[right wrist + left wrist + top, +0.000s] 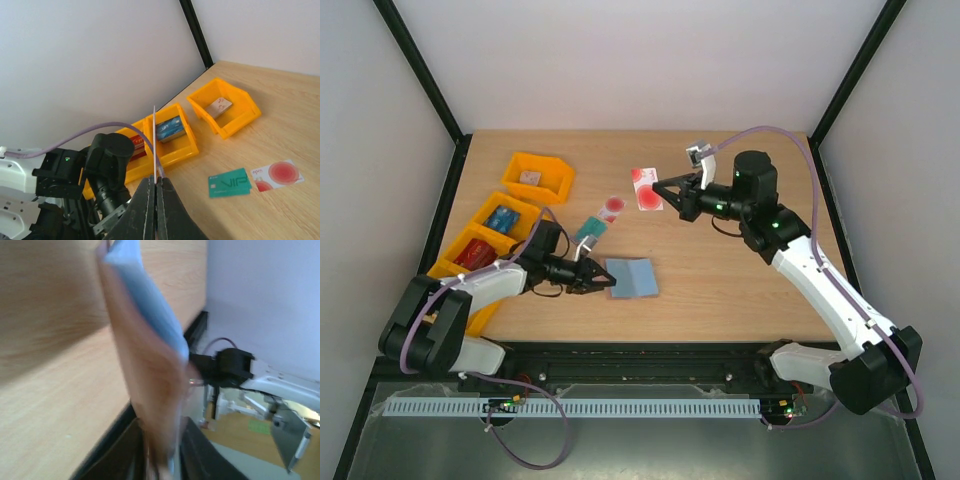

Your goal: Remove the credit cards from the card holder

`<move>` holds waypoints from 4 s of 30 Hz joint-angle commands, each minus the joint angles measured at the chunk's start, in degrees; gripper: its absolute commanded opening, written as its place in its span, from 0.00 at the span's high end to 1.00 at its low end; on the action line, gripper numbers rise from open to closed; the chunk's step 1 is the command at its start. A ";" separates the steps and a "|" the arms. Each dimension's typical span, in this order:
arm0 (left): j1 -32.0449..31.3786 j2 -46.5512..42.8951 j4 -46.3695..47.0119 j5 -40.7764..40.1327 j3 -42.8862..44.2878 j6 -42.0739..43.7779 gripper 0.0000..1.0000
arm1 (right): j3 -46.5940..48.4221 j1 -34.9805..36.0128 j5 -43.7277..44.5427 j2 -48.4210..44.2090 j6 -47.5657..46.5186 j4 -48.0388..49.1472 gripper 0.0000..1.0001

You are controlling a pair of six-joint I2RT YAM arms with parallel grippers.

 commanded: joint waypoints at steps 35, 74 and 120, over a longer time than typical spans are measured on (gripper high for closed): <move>4.16 -5.55 -71.59 -7.78 51.35 84.63 0.60 | 13.82 18.83 -4.34 11.96 -22.43 -21.03 0.98; 16.95 -7.14 -25.35 -14.02 35.80 17.76 0.01 | 2.35 7.40 14.76 24.35 35.03 40.54 0.98; 25.91 -6.41 -22.80 -19.01 23.16 21.70 0.01 | 66.58 0.24 8.42 77.93 -19.88 -35.31 0.66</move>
